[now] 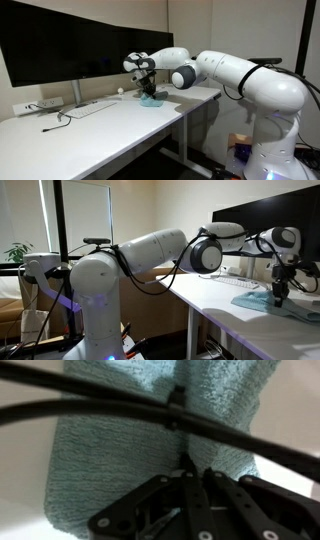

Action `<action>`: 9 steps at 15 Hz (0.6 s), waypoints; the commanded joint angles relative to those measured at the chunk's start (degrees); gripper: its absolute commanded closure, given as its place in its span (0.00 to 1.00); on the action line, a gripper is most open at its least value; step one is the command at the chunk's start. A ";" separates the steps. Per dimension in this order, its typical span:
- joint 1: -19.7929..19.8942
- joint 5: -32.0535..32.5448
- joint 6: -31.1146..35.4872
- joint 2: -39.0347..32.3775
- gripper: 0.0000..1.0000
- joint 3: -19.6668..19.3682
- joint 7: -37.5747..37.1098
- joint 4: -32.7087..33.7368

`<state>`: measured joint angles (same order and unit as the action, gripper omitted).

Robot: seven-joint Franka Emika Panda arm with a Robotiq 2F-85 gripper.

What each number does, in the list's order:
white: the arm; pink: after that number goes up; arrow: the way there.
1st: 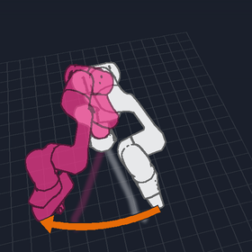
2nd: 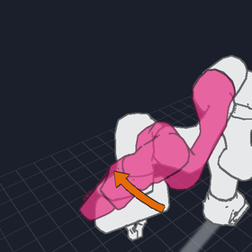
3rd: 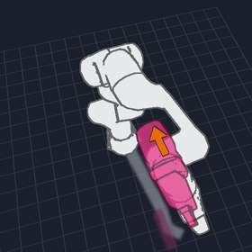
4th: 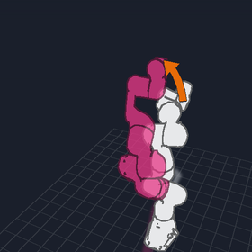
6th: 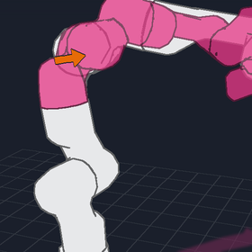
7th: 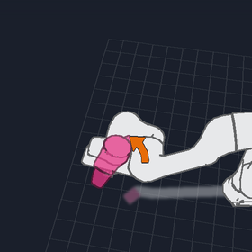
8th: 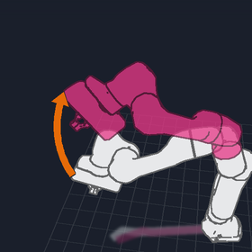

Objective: Slide the towel across the table.

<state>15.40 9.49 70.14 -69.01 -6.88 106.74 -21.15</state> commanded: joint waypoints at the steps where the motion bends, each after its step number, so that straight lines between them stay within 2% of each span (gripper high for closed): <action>1: -2.86 0.76 -0.89 0.74 0.91 0.60 2.43 -2.14; 9: -8.41 1.50 -0.88 0.95 0.91 1.00 10.95 -1.94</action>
<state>8.44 9.91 69.11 -69.01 -6.80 113.12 -21.15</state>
